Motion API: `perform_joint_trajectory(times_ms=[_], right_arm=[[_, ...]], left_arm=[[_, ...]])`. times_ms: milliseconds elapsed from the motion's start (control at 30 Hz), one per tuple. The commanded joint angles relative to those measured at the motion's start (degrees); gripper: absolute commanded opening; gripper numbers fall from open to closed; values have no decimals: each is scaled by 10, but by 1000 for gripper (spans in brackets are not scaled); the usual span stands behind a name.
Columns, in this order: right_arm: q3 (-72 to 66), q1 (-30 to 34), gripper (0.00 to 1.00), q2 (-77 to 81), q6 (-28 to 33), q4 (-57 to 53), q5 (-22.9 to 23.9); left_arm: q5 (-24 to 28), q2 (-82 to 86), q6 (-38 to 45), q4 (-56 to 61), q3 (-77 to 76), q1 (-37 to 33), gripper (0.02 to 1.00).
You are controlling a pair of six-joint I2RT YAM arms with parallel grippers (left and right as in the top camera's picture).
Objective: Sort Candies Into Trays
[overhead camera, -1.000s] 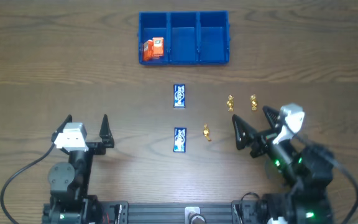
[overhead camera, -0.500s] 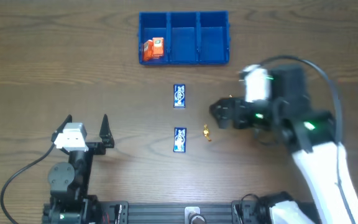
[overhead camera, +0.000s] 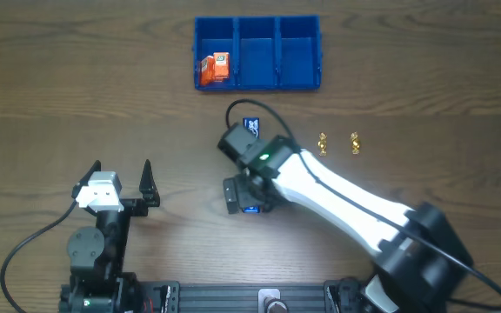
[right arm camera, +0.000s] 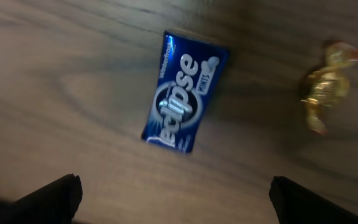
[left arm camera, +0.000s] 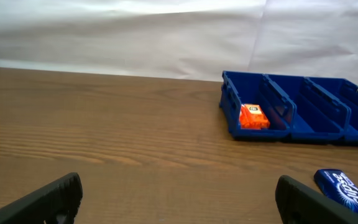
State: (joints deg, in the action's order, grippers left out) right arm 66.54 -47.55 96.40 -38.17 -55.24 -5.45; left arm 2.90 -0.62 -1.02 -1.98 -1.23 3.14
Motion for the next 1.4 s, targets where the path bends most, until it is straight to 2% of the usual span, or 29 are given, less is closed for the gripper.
perform_joint_trajectory(times_ms=[33, 233, 367, 500, 600, 867, 1000, 1067, 1200, 1333, 1400], right_arm=[[8, -11, 998, 54, -63, 25, 24], [8, -11, 998, 104, -112, 53, 43], [8, -11, 1000, 116, -118, 67, 52], [8, -11, 952, 126, -131, 75, 58], [8, -11, 873, 134, -131, 81, 58], [8, -11, 546, 138, -131, 97, 58], [8, -11, 446, 138, -132, 101, 58], [8, -12, 437, 138, -142, 104, 60], [8, -17, 270, 137, -142, 125, 61], [8, -19, 209, 129, -143, 136, 73], [9, -19, 209, 111, -142, 132, 88]], left_arm=[[-1, 4, 9, -24, 10, -2, 998], [-1, 4, 9, -24, 10, -2, 998], [-1, 4, 9, -24, 10, -2, 996], [-1, 4, 9, -24, 10, -2, 996], [-1, 4, 9, -24, 10, -2, 996], [-1, 4, 9, -24, 10, -2, 998], [-1, 4, 9, -24, 10, -2, 998], [-1, 4, 9, -24, 10, -2, 998], [-1, 4, 9, -24, 10, -2, 998], [-1, 4, 9, -24, 10, -2, 998], [-1, 4, 9, -24, 10, -2, 996]])
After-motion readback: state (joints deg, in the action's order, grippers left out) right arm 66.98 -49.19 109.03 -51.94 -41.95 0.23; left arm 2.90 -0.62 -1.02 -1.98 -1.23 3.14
